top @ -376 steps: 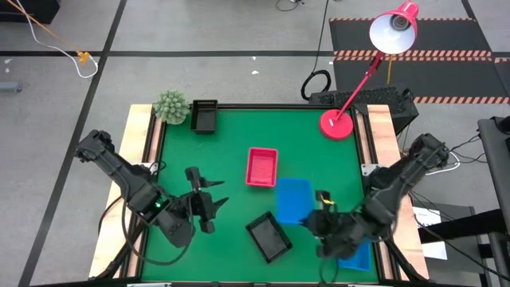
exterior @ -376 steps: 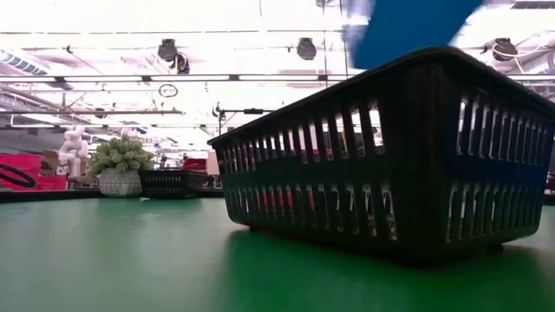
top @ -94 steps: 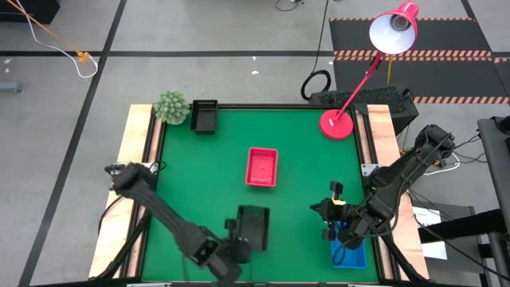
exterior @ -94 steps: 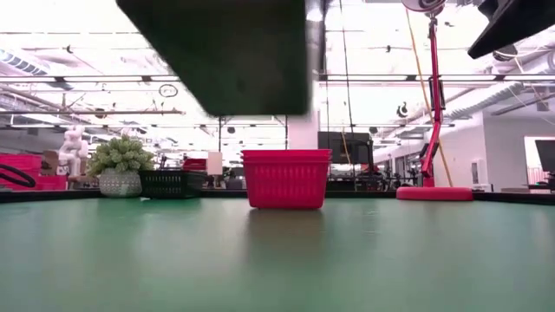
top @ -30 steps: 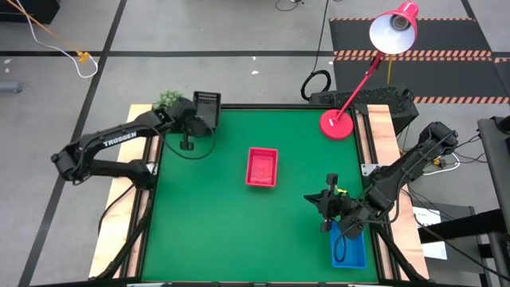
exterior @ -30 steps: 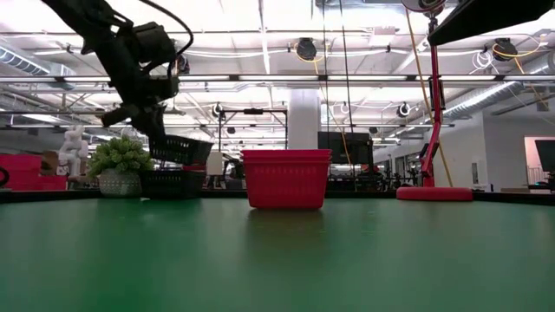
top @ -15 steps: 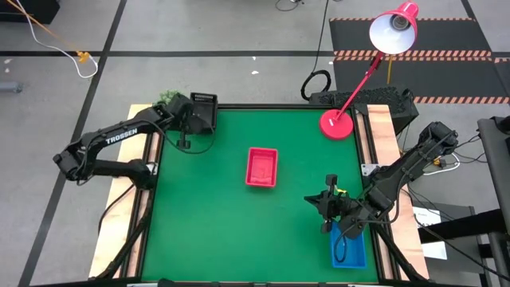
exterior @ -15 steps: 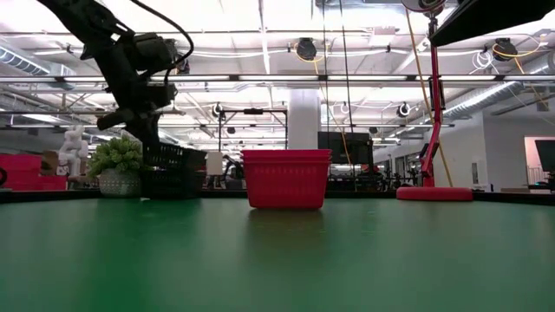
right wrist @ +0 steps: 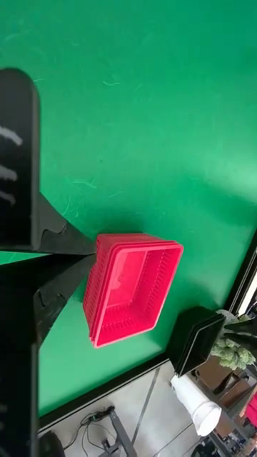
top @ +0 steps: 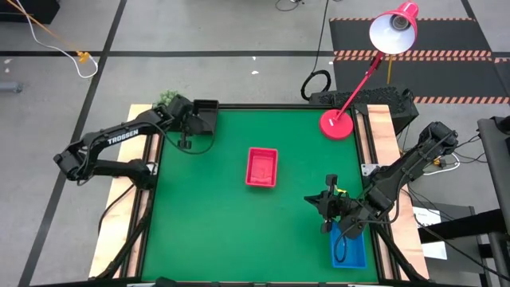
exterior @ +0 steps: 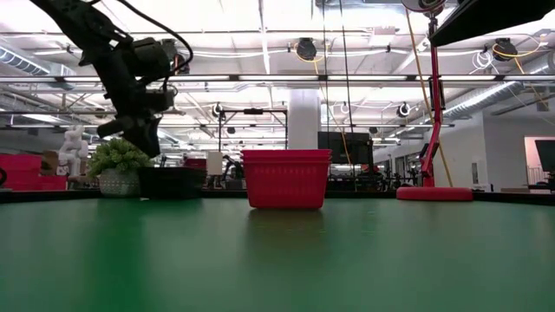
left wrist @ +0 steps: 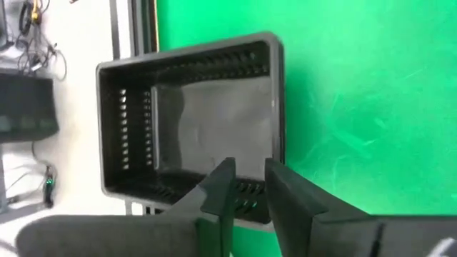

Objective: Stack baskets by color
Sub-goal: Return to Home Position

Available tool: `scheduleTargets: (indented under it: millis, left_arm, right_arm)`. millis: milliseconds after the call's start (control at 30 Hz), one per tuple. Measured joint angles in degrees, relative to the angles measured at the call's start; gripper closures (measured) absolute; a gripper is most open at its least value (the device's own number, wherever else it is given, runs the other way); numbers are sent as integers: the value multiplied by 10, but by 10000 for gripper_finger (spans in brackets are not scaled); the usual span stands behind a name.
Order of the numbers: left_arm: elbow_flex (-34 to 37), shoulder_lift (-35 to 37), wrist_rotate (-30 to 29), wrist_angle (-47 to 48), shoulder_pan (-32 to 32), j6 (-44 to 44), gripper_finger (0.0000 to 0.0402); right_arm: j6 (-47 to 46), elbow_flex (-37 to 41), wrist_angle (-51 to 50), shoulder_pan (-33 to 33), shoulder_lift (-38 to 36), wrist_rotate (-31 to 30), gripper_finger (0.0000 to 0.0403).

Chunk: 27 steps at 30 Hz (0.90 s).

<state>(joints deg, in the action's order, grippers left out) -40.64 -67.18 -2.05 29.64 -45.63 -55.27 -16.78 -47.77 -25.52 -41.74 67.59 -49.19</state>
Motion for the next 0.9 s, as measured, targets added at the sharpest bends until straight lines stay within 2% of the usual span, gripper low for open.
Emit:
scheduleTargets:
  millis: [200, 300, 400, 533, 633, 767, 900]
  left_arm:
    - [0, 6, -64, -14, 17, 61, 280]
    - [0, 27, -76, -35, 39, 127, 264]
    - [0, 59, -79, -45, 73, 210, 265]
    - [0, 108, -79, -45, 136, 344, 291]
    - [0, 133, -79, -45, 201, 439, 328]
    - [0, 140, -84, -55, 318, 493, 390]
    - [0, 136, -110, -104, 431, 532, 395]
  right_arm:
    - [1, 0, 0, 0, 0, 0, 403]
    - [6, 0, 0, 0, -5, -1, 403]
    - [14, 0, 3, 0, -18, -1, 403]
    - [15, 0, 0, 0, -50, -2, 403]
    - [25, 0, 0, 0, -78, -2, 403]
    - [45, 4, 7, 0, -113, -2, 403]
    - [67, 33, 51, 0, -153, -2, 403]
